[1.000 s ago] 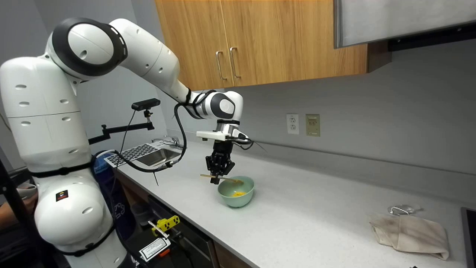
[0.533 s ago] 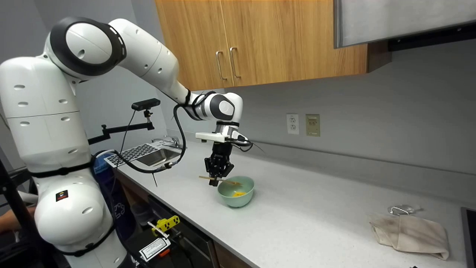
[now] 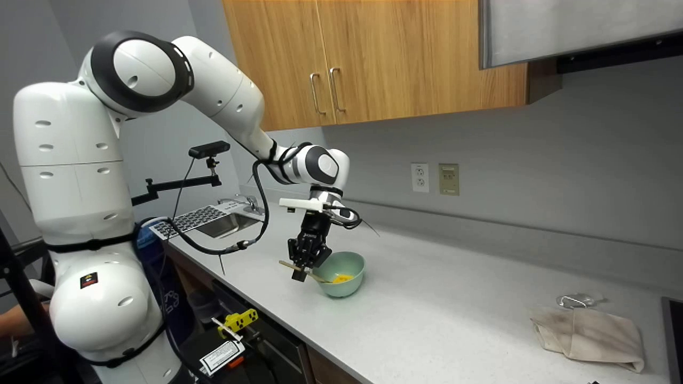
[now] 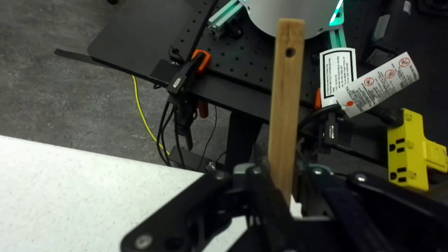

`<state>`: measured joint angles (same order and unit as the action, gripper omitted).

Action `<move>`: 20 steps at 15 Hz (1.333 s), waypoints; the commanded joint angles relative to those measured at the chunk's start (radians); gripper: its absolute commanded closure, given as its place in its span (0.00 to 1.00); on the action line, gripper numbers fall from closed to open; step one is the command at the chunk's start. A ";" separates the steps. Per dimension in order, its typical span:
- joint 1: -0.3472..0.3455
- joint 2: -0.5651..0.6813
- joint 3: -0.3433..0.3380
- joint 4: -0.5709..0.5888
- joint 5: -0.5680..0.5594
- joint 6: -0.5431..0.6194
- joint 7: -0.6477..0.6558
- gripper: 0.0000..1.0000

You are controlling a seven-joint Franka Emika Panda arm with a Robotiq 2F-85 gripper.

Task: Use the wooden spoon to mix in the bowl

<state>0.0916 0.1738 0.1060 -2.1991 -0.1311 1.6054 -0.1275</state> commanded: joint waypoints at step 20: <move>-0.025 0.099 -0.032 0.108 0.076 0.085 0.028 0.96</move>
<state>0.0852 0.2676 0.0824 -2.0961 -0.0838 1.6435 -0.1083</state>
